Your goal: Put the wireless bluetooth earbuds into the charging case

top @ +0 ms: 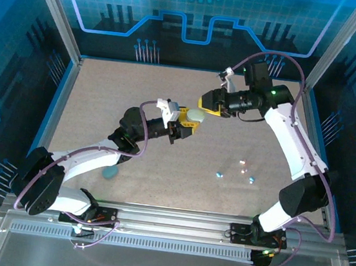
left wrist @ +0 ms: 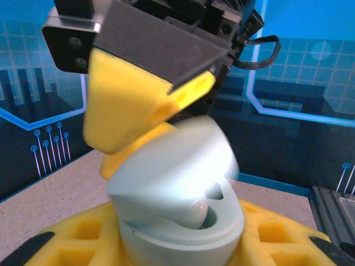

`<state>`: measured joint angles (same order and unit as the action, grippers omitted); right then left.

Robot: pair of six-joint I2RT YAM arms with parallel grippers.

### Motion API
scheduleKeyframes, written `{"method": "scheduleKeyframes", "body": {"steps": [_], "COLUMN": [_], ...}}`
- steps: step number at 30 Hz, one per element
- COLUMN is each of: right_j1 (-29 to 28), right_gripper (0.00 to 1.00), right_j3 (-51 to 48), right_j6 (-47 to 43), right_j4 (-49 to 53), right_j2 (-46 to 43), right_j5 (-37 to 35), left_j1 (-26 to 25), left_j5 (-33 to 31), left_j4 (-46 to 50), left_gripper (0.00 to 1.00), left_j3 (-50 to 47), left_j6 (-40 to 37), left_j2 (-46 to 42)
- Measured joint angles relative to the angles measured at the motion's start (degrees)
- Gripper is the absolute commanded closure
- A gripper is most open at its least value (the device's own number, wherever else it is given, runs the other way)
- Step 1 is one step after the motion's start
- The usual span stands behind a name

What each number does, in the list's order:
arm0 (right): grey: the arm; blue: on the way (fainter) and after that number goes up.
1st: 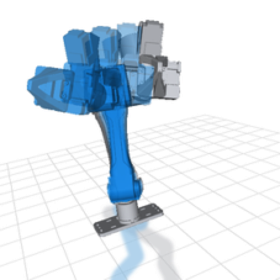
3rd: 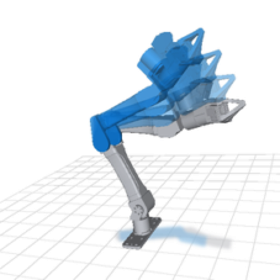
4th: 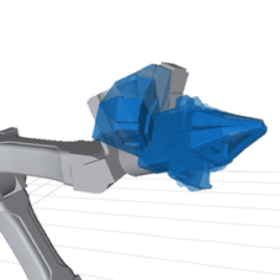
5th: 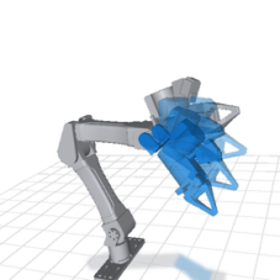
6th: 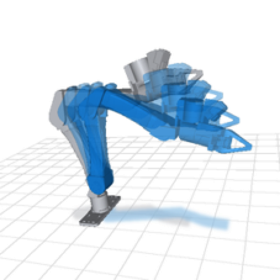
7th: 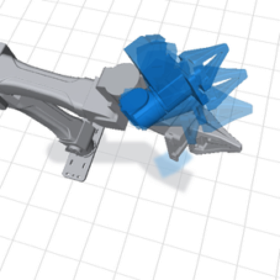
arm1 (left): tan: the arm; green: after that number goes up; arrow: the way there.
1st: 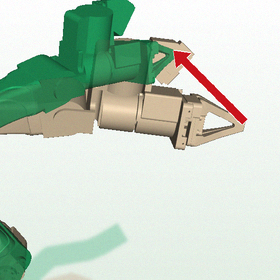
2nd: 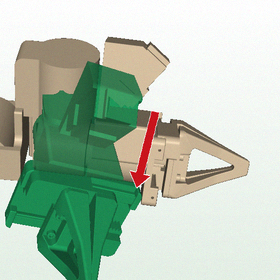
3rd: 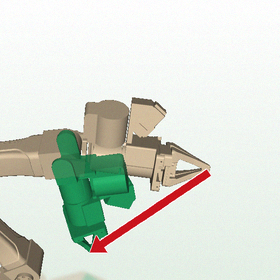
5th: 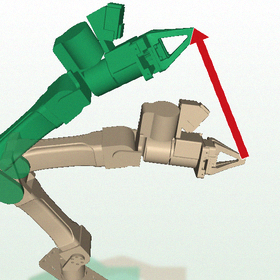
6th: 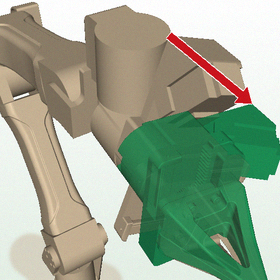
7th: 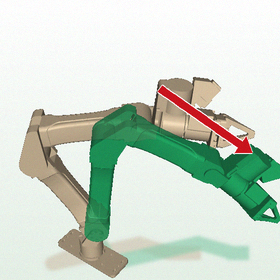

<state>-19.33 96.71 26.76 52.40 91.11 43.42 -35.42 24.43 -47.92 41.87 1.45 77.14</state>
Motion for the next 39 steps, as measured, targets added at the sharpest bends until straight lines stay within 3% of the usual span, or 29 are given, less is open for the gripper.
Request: {"method": "scheduleKeyframes", "body": {"steps": [16, 26, 31, 39], "right_j1": [1.36, 0.26, 0.33, 0.44], "right_gripper": [0.44, 0.54, 0.75, 0.86], "right_j3": [-10.43, -10.43, -10.43, -10.47], "right_j6": [2.86, 3.45, 4.33, 5.6], "right_j4": [-6.86, -7.85, -8.72, -10.25], "right_j2": [-5.49, -3.1, -2.73, -2.69], "right_j5": [14.16, 18.56, 19.23, 18.38], "left_j1": [-0.02, 0.0, 0.04, 0.0], "left_j5": [-0.15, -0.15, -0.22, -1.75], "left_j4": [-1.27, -1.84, -1.95, -1.53], "left_gripper": [0.64, 0.64, 0.63, 0.47], "left_j3": [0.0, 0.0, 0.0, 0.0], "left_j6": [0.13, 0.79, 1.18, 1.11], "left_j2": [0.0, 0.07, 0.09, 0.09]}}
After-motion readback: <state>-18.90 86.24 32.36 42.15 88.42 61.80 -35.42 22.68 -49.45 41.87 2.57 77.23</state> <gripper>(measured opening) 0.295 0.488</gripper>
